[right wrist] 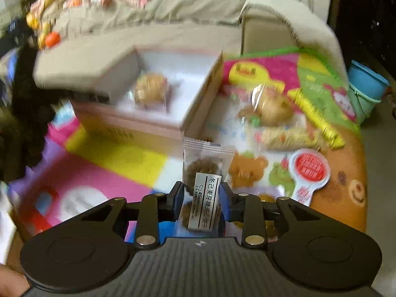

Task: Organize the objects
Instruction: 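Grasp the white-labelled cookie packet with the right tool and place it in the box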

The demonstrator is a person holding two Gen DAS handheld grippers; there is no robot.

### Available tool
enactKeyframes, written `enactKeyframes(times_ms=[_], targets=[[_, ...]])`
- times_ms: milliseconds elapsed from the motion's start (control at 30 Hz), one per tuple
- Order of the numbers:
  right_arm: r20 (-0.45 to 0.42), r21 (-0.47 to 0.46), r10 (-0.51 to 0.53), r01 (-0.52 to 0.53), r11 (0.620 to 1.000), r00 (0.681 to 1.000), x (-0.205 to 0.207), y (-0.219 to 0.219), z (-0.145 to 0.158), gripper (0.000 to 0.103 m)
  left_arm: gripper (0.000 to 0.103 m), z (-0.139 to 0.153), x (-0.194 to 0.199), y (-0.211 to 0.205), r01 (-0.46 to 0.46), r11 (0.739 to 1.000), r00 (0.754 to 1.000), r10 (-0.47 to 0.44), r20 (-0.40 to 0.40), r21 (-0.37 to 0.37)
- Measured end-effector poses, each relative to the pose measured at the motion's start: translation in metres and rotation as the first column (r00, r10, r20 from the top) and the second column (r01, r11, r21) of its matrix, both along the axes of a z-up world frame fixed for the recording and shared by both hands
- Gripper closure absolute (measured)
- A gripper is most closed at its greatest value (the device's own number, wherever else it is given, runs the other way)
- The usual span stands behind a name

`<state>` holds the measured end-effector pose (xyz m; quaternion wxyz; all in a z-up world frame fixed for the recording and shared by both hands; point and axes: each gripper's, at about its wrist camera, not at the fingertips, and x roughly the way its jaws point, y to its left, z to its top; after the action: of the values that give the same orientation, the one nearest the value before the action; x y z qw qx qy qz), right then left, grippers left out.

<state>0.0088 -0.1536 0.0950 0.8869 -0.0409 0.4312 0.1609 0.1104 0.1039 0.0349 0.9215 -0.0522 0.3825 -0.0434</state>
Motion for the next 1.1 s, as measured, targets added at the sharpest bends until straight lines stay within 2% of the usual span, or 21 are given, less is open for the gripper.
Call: enactKeyframes(times_ms=[33, 67, 167, 200, 300, 367, 400, 467, 567, 633, 667, 867, 900, 933, 1100], targets=[[0.02, 0.023, -0.003, 0.003, 1.0, 1.0, 0.0, -0.002, 0.013, 0.074, 0.091, 0.0, 0.0, 0.0, 0.001, 1.0, 1.0, -0.001, 0.002, -0.003], [0.06, 0.076, 0.006, -0.011, 0.997, 0.998, 0.007, 0.0, 0.04, 0.074, 0.091, 0.0, 0.001, 0.0, 0.001, 1.0, 1.0, -0.001, 0.003, -0.005], [0.101, 0.163, 0.048, -0.065, 0.985, 0.994, 0.029, 0.014, 0.075, 0.074, 0.09, -0.001, 0.0, 0.002, 0.004, 1.0, 1.0, -0.004, 0.004, -0.011], [0.101, 0.163, 0.048, -0.065, 0.985, 0.994, 0.029, 0.014, 0.075, 0.074, 0.09, -0.001, 0.0, 0.002, 0.004, 1.0, 1.0, -0.004, 0.002, -0.014], [0.133, 0.257, 0.11, -0.141, 0.956, 0.985, 0.064, 0.04, 0.103, 0.072, 0.09, -0.001, 0.001, 0.002, -0.004, 1.0, 1.0, 0.004, -0.001, -0.019], [0.144, 0.299, 0.12, -0.158, 0.941, 0.982, 0.09, 0.063, 0.11, 0.062, 0.09, -0.001, 0.002, 0.002, -0.02, 0.999, 1.0, 0.02, -0.003, -0.028], [0.151, 0.301, 0.112, -0.154, 0.941, 0.982, 0.104, 0.076, 0.11, 0.058, 0.09, -0.001, 0.002, 0.002, -0.027, 0.999, 1.0, 0.027, -0.003, -0.031], [0.183, 0.259, 0.087, -0.134, 0.957, 0.979, 0.118, 0.09, 0.107, 0.058, 0.09, -0.001, 0.001, 0.002, -0.028, 0.999, 1.0, 0.028, -0.004, -0.032], [0.191, 0.232, 0.082, -0.126, 0.964, 0.978, 0.119, 0.088, 0.098, 0.053, 0.09, -0.001, 0.002, 0.001, -0.027, 0.999, 1.0, 0.027, -0.002, -0.033], [0.196, 0.237, 0.066, -0.113, 0.965, 0.978, 0.11, 0.071, 0.092, 0.043, 0.09, -0.001, 0.002, 0.001, -0.028, 0.999, 1.0, 0.028, -0.001, -0.034], [0.201, 0.23, 0.048, -0.094, 0.969, 0.978, 0.106, 0.062, 0.087, 0.041, 0.09, -0.001, 0.002, 0.001, -0.029, 0.999, 1.0, 0.029, -0.001, -0.035], [0.194, 0.137, -0.106, 0.08, 0.987, 0.975, 0.063, -0.018, 0.056, 0.037, 0.09, -0.001, 0.001, -0.001, -0.021, 0.999, 1.0, 0.021, -0.003, -0.03], [0.172, 0.12, -0.168, 0.148, 0.982, 0.971, 0.049, -0.043, 0.045, 0.034, 0.09, 0.0, 0.001, 0.0, -0.021, 0.999, 1.0, 0.021, -0.004, -0.031], [0.172, 0.12, -0.168, 0.148, 0.982, 0.971, 0.049, -0.043, 0.045, 0.031, 0.09, 0.0, 0.0, -0.001, -0.021, 0.999, 1.0, 0.021, -0.004, -0.03], [0.098, 0.051, -0.294, 0.29, 0.956, 0.951, 0.014, -0.092, 0.013, 0.025, 0.09, -0.001, 0.0, -0.001, -0.017, 1.0, 1.0, 0.016, -0.008, -0.024]])
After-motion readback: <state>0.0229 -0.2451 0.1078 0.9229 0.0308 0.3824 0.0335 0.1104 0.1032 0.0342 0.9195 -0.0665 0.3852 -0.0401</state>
